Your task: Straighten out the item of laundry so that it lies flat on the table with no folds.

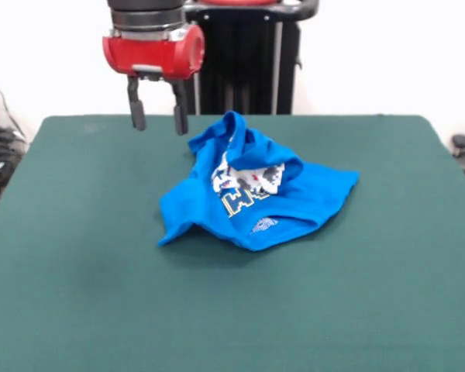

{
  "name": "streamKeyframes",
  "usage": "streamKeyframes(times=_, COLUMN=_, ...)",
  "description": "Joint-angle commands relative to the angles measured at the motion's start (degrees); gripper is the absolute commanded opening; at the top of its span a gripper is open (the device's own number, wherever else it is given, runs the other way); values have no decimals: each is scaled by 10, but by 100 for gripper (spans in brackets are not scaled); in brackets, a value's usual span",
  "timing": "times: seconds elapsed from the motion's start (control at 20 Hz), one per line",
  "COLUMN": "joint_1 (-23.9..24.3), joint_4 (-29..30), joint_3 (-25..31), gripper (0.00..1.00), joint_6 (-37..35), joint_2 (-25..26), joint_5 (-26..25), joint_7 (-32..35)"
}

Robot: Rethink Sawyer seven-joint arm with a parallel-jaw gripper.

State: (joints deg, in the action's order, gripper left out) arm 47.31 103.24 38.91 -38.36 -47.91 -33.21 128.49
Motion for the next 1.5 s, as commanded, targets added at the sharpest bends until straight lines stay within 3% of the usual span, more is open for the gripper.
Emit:
streamKeyframes(times=0.05, joint_1=-74, joint_4=-25, joint_3=-25, gripper=100, joint_6=9, joint_2=18, joint_5=64, joint_7=97)
streamKeyframes(times=0.75, joint_1=-208, joint_4=-62, joint_3=-216, gripper=100, joint_6=113, joint_2=46, joint_5=185, joint_7=284)
streamKeyframes(times=1.1, joint_1=-256, joint_4=-92, joint_3=-294, gripper=100, joint_6=139, joint_2=76, joint_5=227, joint_7=306)
streamKeyframes(times=1.5, joint_1=-272, joint_4=-66, joint_3=-313, gripper=100, joint_6=133, joint_2=93, joint_5=291, joint_7=308)
